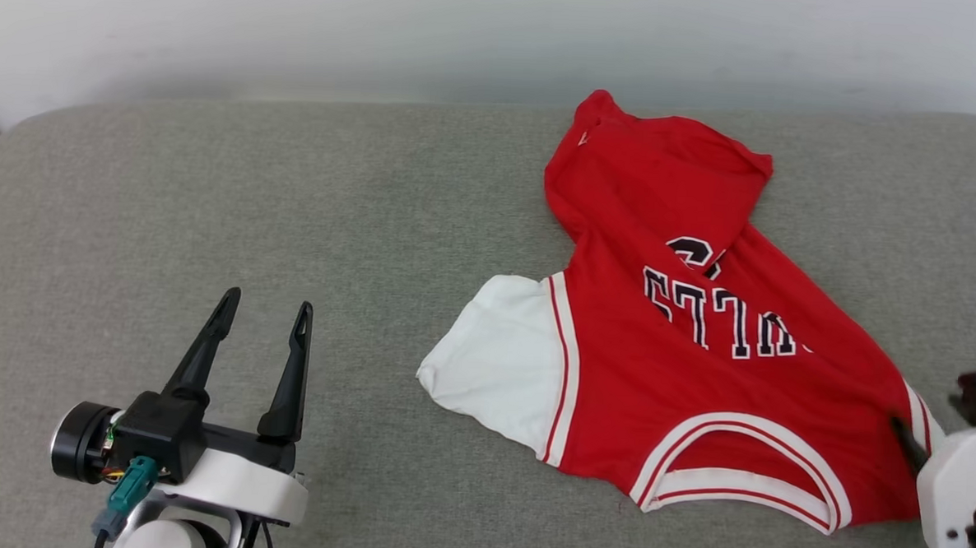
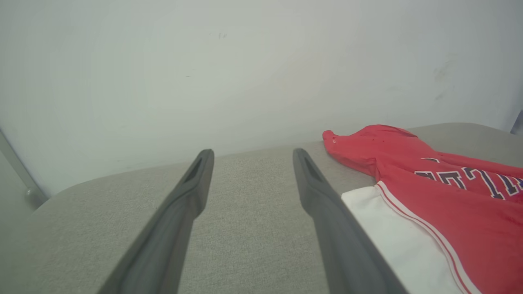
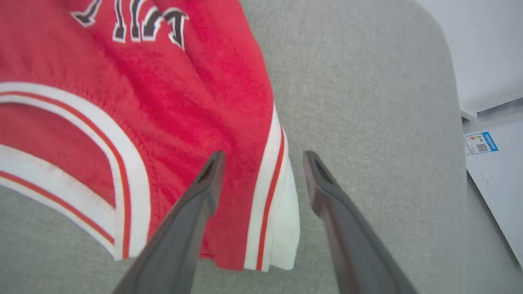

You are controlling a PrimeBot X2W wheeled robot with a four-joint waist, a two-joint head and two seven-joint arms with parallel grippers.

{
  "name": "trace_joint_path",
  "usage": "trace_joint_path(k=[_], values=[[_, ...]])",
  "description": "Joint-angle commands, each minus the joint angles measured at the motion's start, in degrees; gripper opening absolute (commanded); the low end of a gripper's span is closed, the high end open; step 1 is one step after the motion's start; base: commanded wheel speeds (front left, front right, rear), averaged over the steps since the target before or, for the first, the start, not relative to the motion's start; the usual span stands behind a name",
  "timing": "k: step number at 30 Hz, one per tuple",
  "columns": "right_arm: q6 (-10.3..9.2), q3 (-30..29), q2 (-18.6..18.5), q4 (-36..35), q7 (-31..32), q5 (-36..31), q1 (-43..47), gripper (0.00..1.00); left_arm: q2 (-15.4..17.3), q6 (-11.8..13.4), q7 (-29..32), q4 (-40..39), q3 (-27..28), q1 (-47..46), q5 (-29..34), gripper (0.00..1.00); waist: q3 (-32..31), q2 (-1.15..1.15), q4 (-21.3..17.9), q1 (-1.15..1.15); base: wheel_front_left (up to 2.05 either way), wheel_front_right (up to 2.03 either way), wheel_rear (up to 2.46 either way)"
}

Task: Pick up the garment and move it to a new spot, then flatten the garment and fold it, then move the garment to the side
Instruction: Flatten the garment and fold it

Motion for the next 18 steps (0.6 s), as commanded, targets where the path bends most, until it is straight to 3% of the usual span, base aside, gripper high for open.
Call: trace_joint_path(k=[1,10,15,18], values=[[-0.06,-1.3,1.5,-0.9,-3.6,0.6,-0.7,1.0,-0.4,-0.4,-0.1,0.1,0.2,-0.3,-0.4,1.0,-0.4,0.0,-1.0,0.0,0.0,0.0,0.0],[-0.05,-10.1,13.2,-10.4,-22.0,2.1,3.3,1.0,-0.4,-1.5,0.5,1.4,-0.5,1.6,-1.3,1.0,-0.8,0.0,-4.1,0.0,0.0,0.0,0.0],[-0.05,-11.1,18.8,-15.5,-30.3,0.4,5.5,1.0,0.5,-3.0,6.8,0.9,-2.2,1.5,-3.1,1.0,0.2,0.0,-6.0,0.0,0.0,0.0,0.0],[-0.06,-10.7,20.1,-16.2,-32.9,-0.9,6.0,1.0,1.5,-3.1,12.1,-0.4,-2.6,0.0,-4.2,1.0,1.3,0.0,-7.2,0.0,0.0,0.0,0.0]])
